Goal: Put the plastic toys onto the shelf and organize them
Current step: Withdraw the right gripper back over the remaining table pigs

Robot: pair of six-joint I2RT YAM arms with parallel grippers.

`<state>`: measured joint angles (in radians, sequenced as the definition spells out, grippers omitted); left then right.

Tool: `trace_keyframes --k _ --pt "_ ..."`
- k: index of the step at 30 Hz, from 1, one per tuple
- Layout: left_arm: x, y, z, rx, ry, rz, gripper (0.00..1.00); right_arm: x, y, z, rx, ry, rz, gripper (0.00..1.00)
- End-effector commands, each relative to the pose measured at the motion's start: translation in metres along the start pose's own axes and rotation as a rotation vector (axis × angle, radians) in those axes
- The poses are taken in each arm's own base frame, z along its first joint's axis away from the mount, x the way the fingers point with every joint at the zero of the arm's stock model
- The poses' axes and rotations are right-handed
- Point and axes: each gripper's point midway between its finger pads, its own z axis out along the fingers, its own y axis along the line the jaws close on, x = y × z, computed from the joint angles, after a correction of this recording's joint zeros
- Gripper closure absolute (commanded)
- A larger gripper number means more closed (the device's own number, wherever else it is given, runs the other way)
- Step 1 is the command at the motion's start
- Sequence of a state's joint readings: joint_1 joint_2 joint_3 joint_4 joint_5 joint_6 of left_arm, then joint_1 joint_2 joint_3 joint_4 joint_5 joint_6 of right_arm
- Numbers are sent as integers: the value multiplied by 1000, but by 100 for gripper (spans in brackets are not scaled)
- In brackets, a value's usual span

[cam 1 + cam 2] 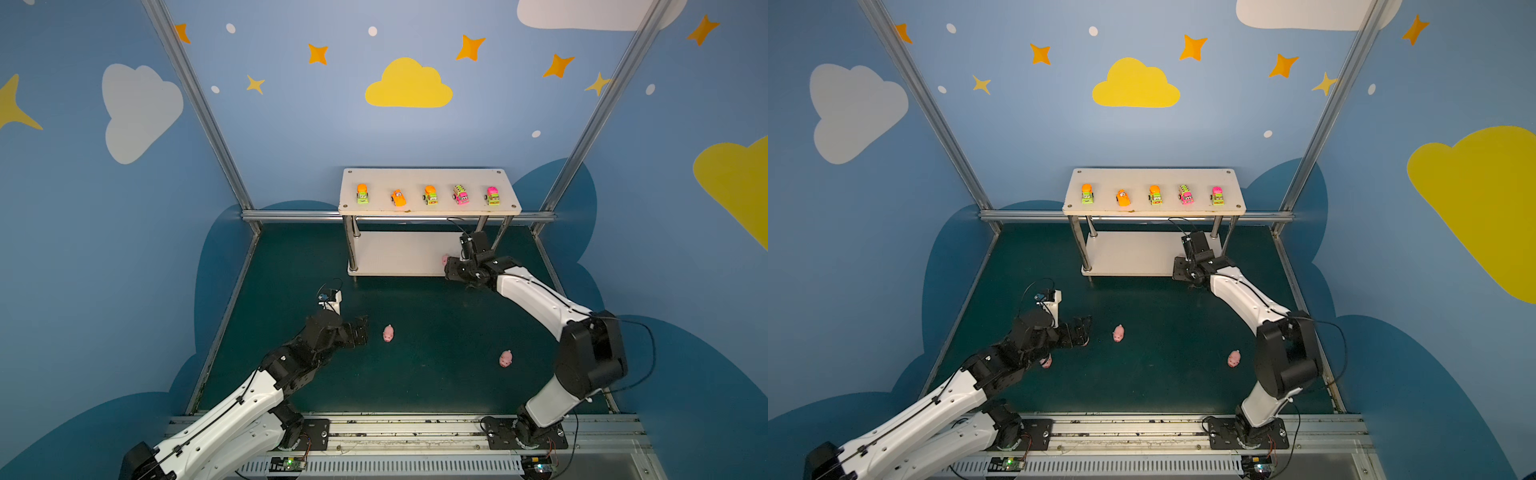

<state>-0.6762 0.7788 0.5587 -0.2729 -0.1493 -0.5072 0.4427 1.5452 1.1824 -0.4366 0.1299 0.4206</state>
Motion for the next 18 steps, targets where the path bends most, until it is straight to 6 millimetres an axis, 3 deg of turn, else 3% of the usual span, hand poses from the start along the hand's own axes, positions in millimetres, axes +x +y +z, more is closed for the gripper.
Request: trace_keyframes --k 1,8,14,18 --pt "7 -6 -2 48 29 -45 0 54 -18 -19 59 85 15 38" --pt "23 -28 0 149 70 -84 0 131 -54 -66 187 53 88 39" --pt "42 -57 4 204 104 -10 0 161 -87 -96 297 19 136 38" --pt "52 -72 9 240 127 19 0 180 -109 -98 351 10 184 36"
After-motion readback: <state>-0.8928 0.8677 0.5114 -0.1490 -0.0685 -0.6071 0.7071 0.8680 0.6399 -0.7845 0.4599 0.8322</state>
